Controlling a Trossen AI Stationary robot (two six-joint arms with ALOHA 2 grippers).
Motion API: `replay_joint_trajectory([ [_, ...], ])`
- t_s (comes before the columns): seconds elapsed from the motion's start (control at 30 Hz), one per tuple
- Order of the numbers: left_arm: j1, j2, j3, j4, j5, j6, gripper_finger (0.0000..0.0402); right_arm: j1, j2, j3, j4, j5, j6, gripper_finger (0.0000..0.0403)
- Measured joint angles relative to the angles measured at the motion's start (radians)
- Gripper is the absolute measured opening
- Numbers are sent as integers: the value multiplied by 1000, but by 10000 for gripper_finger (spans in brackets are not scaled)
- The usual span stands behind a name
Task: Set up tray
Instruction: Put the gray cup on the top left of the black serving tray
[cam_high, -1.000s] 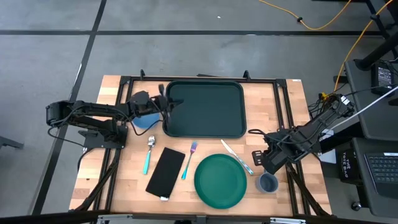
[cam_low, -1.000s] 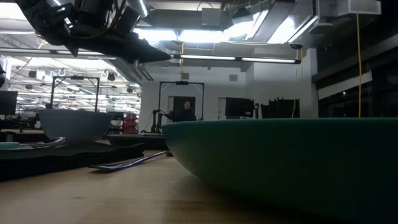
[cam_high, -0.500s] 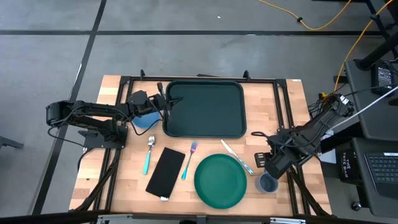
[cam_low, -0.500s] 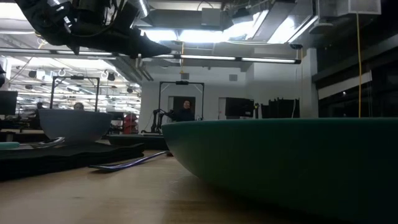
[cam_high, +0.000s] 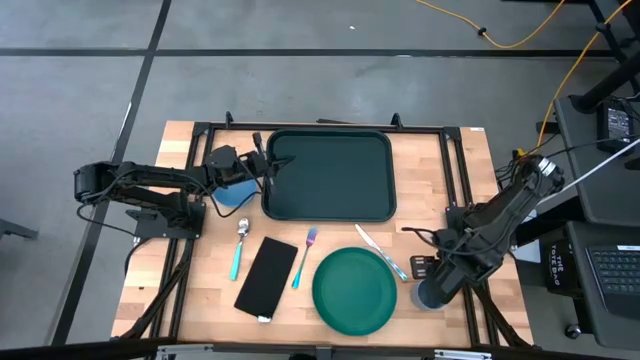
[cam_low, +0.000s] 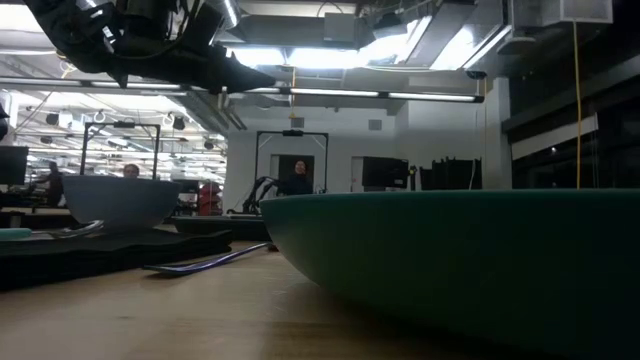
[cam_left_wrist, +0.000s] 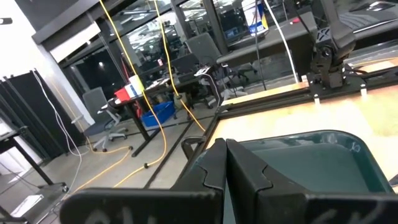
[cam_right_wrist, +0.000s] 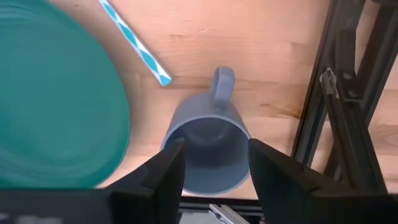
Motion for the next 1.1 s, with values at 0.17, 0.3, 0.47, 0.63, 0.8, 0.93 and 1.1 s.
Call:
replay_joint_trajectory([
  [0.17,0,0,0,0,0,0,4,-2,17,-8,4,-1,21,175],
  [0.3,0,0,0,0,0,0,4,-4,17,-34,7,0,25,173],
  [0.47,0,0,0,0,0,0,4,-14,17,-102,62,0,22,169],
  [0.63,0,0,0,0,0,0,4,-15,9,-178,141,-1,22,165],
  [0.8,0,0,0,0,0,0,4,-22,8,-216,179,-1,24,164],
  [0.93,0,0,0,0,0,0,4,-41,8,-256,242,-2,24,164],
  [1.1,0,0,0,0,0,0,4,-57,8,-316,308,-13,24,164],
])
